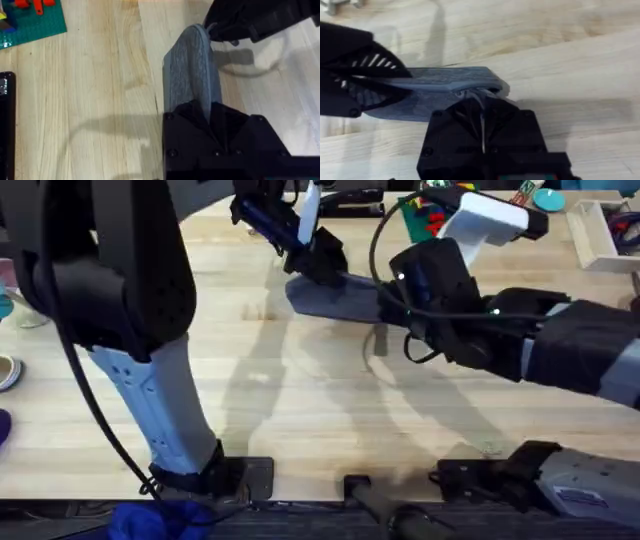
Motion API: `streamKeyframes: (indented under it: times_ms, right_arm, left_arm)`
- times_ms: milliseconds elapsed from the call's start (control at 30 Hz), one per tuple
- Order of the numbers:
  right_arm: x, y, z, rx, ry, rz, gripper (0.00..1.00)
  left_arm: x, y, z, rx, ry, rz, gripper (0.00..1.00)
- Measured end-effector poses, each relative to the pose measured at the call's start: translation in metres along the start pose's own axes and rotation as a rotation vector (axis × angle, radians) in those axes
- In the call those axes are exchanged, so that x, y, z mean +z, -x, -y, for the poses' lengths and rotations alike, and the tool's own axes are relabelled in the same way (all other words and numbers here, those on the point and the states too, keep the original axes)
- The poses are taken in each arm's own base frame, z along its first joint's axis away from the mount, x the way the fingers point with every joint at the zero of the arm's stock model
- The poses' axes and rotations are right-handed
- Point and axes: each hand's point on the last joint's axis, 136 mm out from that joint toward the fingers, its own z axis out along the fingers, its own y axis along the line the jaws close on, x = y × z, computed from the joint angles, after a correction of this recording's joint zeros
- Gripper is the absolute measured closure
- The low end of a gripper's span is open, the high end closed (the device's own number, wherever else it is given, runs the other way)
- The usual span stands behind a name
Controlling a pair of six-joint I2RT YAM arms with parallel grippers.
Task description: Unzip the bag, pick up the pens from the table one at a time and place them inside, then zip the bag closed.
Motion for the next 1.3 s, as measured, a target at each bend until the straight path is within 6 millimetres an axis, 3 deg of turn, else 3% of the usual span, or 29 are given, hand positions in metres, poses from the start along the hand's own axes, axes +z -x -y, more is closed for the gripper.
streamKeyframes:
  times_ms: [1133, 1300]
  right_arm:
    - [0.002, 0.01, 0.022, 0.023, -0.097, 0.043, 0.969]
    - [0.002, 0.019, 0.049, 0.026, -0.206, 0.08, 0.971]
  left_arm:
    - [0.0, 0.002, 0.0, 0.003, 0.001, 0.014, 0.958]
    - [-0.002, -0.001, -0.001, -0.001, 0.006, 0.0, 0.959]
